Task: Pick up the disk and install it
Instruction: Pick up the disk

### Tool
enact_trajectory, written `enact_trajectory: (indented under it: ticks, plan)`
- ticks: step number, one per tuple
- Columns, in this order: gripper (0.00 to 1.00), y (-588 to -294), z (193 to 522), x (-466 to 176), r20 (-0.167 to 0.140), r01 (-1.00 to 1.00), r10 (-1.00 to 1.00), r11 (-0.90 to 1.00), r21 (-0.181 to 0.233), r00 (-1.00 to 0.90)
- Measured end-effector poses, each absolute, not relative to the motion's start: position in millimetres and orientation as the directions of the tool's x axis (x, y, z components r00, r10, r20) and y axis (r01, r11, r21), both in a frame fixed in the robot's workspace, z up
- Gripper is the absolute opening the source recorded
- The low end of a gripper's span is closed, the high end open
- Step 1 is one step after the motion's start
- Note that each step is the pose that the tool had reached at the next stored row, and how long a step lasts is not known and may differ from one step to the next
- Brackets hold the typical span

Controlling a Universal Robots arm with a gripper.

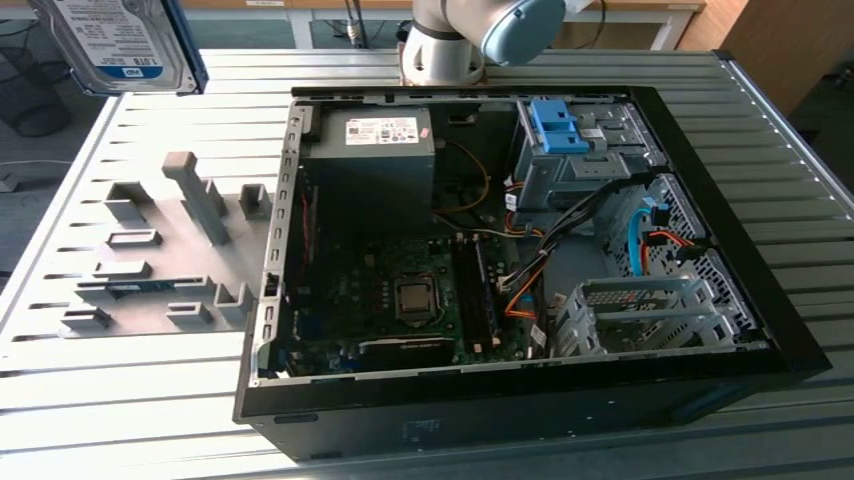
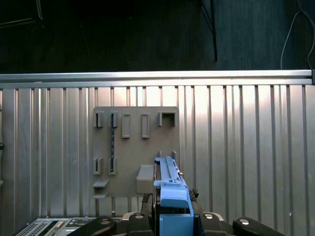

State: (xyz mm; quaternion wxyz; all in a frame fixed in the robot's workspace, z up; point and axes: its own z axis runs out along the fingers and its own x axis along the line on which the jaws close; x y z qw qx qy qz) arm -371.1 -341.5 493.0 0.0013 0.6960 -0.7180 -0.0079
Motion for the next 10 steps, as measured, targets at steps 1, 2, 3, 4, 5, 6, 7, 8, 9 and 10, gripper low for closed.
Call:
enact_trajectory:
  ticks: [1, 2, 3, 4, 5, 6, 7, 8, 9, 10]
  plan:
    - [0.36, -341.5, 493.0, -370.5, -0.009, -0.999, -0.999, 0.031, 0.013, -0.031]
    - [0.36, -341.5, 493.0, -369.8, -0.009, -0.999, -0.999, 0.031, 0.013, -0.031]
    - [0.36, -341.4, 493.0, -369.1, -0.009, -0.999, -0.999, 0.031, 0.013, -0.031]
    - [0.36, -341.4, 493.0, -368.3, -0.009, -0.999, -0.999, 0.031, 0.013, -0.031]
    - [0.36, -341.4, 493.0, -367.6, -0.009, -0.999, -0.999, 0.031, 0.013, -0.031]
    - [0.36, -341.4, 493.0, -367.1, -0.009, -0.999, -0.999, 0.031, 0.013, -0.031]
    - [0.36, -341.4, 493.0, -366.6, -0.009, -0.999, -0.999, 0.031, 0.013, -0.031]
    - [0.36, -341.4, 493.0, -366.2, -0.009, -0.999, -0.999, 0.031, 0.013, -0.031]
    - [0.36, -341.4, 493.0, -365.8, -0.009, -0.999, -0.999, 0.031, 0.013, -0.031]
    - [0.36, -341.4, 492.9, -365.4, -0.009, -0.999, -0.999, 0.031, 0.013, -0.031]
